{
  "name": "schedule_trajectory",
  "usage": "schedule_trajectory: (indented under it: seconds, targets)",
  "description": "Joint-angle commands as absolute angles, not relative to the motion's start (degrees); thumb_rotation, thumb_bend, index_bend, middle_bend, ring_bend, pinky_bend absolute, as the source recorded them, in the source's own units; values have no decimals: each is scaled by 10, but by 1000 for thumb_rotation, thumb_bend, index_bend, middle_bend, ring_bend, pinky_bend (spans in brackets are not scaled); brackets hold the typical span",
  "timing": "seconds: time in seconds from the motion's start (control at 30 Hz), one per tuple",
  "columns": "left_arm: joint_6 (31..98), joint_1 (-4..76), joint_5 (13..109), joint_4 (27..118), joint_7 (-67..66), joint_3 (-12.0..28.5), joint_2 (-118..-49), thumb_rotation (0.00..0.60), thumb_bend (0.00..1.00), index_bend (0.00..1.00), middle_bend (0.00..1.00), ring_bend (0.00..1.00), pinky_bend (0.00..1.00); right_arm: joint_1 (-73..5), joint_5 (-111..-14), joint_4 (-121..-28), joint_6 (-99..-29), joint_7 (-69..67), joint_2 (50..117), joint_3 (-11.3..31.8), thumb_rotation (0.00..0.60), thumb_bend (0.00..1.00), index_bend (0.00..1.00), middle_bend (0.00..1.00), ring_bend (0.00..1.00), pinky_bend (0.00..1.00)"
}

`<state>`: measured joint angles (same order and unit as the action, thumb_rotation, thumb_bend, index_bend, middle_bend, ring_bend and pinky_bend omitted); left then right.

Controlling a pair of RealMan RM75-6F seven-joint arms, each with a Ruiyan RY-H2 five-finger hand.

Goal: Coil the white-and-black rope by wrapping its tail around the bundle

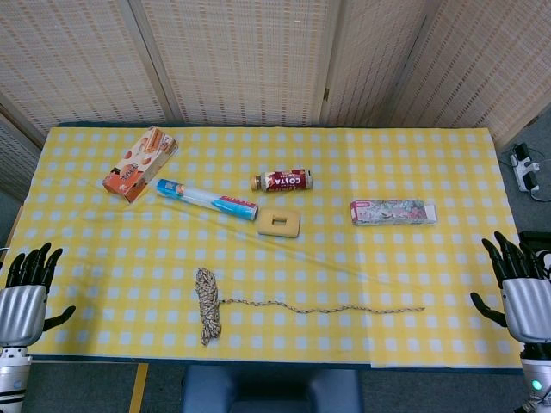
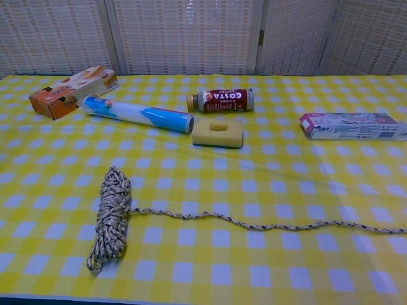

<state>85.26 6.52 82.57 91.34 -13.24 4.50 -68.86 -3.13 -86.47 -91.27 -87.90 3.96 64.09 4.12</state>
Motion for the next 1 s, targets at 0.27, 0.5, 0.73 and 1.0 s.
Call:
schedule_trajectory:
  seconds: [0.27, 0.5, 0.73, 1.0]
  targets:
    - [854, 70, 834, 910, -130, 45, -692, 600, 164, 50, 6, 0, 0, -31, -865, -910, -878, 35, 641, 41, 600, 289, 0, 30, 92, 58]
    - [849, 88, 854, 900, -116, 52, -697, 600, 164, 63, 23, 7, 0, -33, -864, -911, -876, 32, 636, 45, 600, 290, 0, 30, 91, 58]
    - [825, 118, 884, 911, -75, 53, -697, 600, 164, 74, 29, 12, 0, -30, -864, -914, -887, 31, 630, 50, 600, 290, 0, 30, 91, 58]
    - [776, 174, 929, 932, -12, 51, -707, 600, 164, 80, 32, 14, 0, -28, -867, -916, -890, 21, 626, 49, 600, 290, 0, 30, 89, 58]
